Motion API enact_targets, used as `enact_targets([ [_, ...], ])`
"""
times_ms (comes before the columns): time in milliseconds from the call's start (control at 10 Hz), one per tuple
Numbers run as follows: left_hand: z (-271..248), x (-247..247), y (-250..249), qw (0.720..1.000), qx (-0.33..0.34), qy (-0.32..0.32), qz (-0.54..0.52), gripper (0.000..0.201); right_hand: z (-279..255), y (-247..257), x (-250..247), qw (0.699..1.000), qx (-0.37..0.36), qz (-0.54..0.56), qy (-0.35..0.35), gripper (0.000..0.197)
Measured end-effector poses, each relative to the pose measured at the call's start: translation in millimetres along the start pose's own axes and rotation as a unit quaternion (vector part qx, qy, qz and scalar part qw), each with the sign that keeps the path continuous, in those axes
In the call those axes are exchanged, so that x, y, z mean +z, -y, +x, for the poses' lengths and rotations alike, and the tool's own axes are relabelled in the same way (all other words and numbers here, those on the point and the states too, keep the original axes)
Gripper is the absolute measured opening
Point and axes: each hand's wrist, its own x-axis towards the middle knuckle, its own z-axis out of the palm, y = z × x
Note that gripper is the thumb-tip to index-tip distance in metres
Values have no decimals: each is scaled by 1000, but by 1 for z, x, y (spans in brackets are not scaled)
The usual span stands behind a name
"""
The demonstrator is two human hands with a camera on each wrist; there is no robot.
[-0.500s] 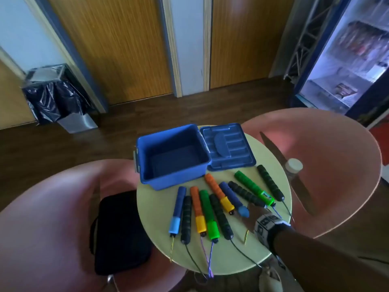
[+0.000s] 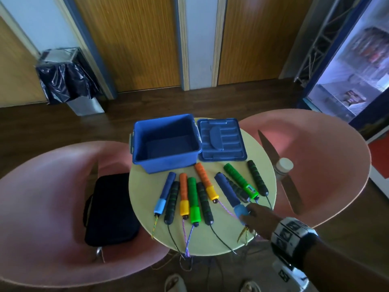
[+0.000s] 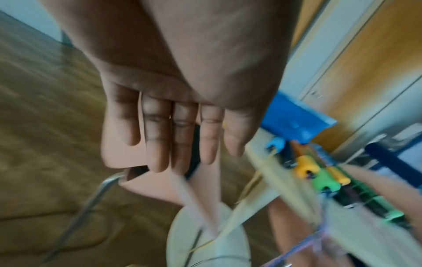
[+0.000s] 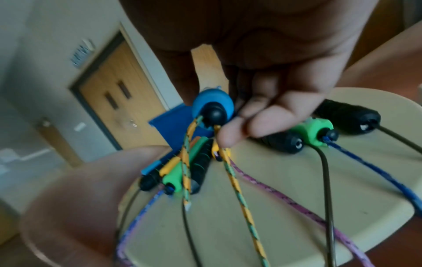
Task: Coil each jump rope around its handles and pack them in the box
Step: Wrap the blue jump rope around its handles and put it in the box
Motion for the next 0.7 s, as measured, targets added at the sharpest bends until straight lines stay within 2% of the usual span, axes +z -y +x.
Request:
enact_targets([
  [100,-1,-15,64,986,17,111,125,61,-38,0,-29,993,-109,39,17,11],
  [200,-46,-39,126,673,435,402,443,29,-68,17,-56,974,-186,122,37,13],
  [300,-139,-38,109,562,495,622,228,44,-88,33,-75,925,-212,304,86,17],
  [400,-213,-11,104,491,526,655,231,35,-100,41,-96,856,-220,458,100,31],
  [500,-239,7,133,462,523,642,318,32,-107,35,-127,809,-218,539,91,23],
  [600,-209,13,175,495,470,598,421,32,-106,7,-167,805,-220,548,60,46],
  [700,-148,-3,223,526,487,561,414,22,-106,-30,-203,848,-222,480,-35,42],
])
